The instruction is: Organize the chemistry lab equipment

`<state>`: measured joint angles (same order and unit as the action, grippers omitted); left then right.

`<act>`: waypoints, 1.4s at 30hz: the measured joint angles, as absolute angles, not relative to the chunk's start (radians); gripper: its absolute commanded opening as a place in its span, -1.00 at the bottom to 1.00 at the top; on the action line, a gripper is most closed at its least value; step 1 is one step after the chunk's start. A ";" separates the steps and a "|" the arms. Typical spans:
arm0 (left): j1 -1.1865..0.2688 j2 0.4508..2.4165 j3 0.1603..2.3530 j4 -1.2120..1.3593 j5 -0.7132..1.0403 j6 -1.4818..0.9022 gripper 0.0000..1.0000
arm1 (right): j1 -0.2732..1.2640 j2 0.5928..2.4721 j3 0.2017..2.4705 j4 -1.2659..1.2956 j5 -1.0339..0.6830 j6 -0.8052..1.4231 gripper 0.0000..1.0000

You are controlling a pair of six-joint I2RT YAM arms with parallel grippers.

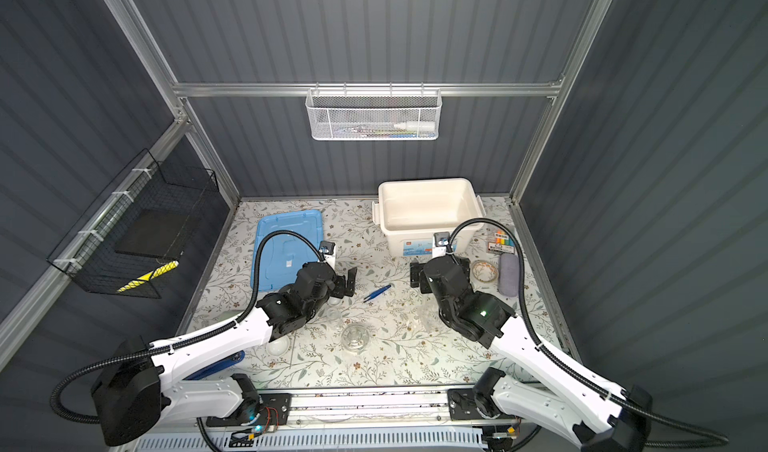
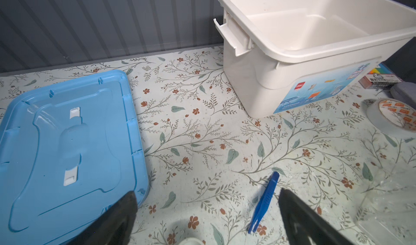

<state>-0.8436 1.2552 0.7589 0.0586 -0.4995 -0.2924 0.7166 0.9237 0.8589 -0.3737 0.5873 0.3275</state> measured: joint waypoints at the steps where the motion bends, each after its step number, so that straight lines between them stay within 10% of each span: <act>1: -0.836 1.256 0.762 0.056 -0.496 -0.289 0.99 | 0.682 0.915 0.859 -0.377 0.569 0.334 0.98; 17: -0.666 1.393 0.906 -0.009 -0.365 -0.282 1.00 | 0.525 1.025 1.037 -0.442 0.268 0.175 0.97; 42: -0.667 2.229 2.116 -0.477 -0.156 -0.336 0.49 | 0.084 1.152 1.015 -0.350 -0.136 0.089 0.98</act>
